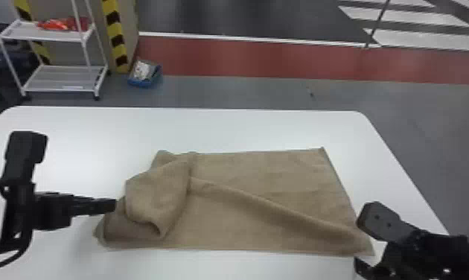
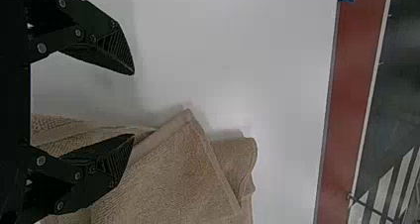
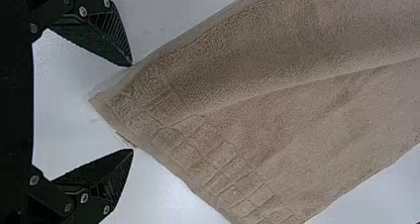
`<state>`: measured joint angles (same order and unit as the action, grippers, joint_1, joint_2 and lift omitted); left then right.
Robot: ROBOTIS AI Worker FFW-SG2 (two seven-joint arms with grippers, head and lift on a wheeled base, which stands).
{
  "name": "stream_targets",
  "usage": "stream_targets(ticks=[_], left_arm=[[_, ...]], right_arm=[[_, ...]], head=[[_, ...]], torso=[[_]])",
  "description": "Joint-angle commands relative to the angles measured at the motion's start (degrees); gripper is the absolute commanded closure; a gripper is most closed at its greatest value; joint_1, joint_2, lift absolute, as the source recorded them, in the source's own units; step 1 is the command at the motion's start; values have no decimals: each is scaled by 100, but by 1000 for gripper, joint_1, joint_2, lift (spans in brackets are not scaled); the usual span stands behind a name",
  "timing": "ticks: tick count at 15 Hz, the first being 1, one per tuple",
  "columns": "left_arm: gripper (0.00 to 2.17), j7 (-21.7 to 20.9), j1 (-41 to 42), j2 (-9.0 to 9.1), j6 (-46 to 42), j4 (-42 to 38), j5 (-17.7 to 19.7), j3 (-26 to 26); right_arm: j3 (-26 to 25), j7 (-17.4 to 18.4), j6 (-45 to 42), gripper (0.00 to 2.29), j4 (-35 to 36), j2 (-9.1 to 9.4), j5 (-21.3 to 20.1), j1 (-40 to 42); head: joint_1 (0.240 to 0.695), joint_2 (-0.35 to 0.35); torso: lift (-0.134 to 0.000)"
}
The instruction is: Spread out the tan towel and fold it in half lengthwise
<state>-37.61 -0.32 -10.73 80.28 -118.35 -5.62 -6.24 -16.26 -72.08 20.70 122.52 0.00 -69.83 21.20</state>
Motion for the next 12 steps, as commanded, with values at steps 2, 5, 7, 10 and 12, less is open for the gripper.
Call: stream_targets(ticks=[2,5,7,10,12], left_arm=[[522,-1,41,1,72,-65,-26,71],[522,-45,41,1,72,5,-79,141],[522,-62,32,18,72,75,-149,185],[1193,-89,15,27,55,146,-202,185],[1912,-62,24,27,72,102,-202,158]], right_arm=[[-26,18,-18,259,-44,5,-5,-20],[-35,36,-18,259,-70,5,4,-28],[-26,36,-18,259,-79,5,4,-37],[-26,36,-18,259,-96,5,4,-46],[-26,44,-18,259,-105,5,4,-55]], head=[[695,-140],[695,-150],[695,-155],[695,-157],[695,-156]], torso=[[-125],[-125],[-125],[-125],[-125]])
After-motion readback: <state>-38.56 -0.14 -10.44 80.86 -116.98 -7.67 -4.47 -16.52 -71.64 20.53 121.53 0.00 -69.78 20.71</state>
